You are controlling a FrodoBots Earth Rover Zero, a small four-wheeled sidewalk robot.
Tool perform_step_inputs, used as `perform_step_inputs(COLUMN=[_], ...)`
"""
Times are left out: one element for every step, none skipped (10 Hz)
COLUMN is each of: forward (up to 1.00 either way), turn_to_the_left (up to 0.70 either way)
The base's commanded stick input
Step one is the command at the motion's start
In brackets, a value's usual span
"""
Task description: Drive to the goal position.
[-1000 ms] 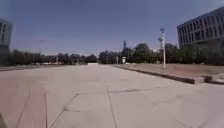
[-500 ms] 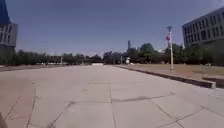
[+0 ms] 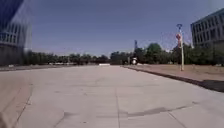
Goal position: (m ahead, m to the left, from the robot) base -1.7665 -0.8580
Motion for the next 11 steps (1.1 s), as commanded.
perform_step_inputs(forward=[1.00,1.00,1.00,1.00,1.00,1.00,1.00,1.00,1.00,1.00,1.00], turn_to_the_left=[0.00,0.00,0.00,0.00,0.00,0.00,0.00,0.00,0.00,0.00,0.00])
